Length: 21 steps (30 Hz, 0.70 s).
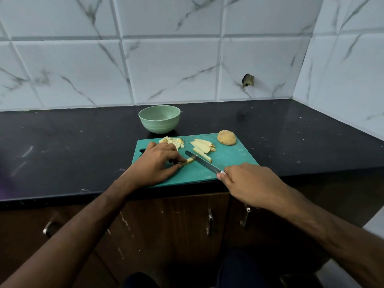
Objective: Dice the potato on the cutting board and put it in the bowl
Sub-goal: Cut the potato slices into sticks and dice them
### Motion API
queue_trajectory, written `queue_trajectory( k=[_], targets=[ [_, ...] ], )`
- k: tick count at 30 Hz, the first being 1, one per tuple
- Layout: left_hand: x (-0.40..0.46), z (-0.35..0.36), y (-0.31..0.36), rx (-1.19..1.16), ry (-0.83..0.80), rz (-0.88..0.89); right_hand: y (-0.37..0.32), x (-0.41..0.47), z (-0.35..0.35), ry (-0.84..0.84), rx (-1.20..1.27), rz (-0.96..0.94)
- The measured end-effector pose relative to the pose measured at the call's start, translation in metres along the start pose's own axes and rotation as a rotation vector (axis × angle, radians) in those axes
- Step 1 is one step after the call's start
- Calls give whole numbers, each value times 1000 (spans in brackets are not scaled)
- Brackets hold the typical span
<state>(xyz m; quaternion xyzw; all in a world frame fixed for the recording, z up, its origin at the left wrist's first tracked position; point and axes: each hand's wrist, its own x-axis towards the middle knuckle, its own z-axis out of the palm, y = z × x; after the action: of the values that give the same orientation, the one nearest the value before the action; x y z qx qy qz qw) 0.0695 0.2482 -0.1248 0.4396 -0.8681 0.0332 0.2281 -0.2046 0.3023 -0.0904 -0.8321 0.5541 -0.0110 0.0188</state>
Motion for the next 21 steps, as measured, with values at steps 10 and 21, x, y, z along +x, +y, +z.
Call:
queue_trajectory(
  k=[10, 21],
  targets=[
    [0, 0, 0, -5, 24, -8, -9, 14, 3, 9, 22, 8],
    [-1, 0, -1, -10, 43, 3, -14, -2, 10, 40, 0, -18]
  ],
)
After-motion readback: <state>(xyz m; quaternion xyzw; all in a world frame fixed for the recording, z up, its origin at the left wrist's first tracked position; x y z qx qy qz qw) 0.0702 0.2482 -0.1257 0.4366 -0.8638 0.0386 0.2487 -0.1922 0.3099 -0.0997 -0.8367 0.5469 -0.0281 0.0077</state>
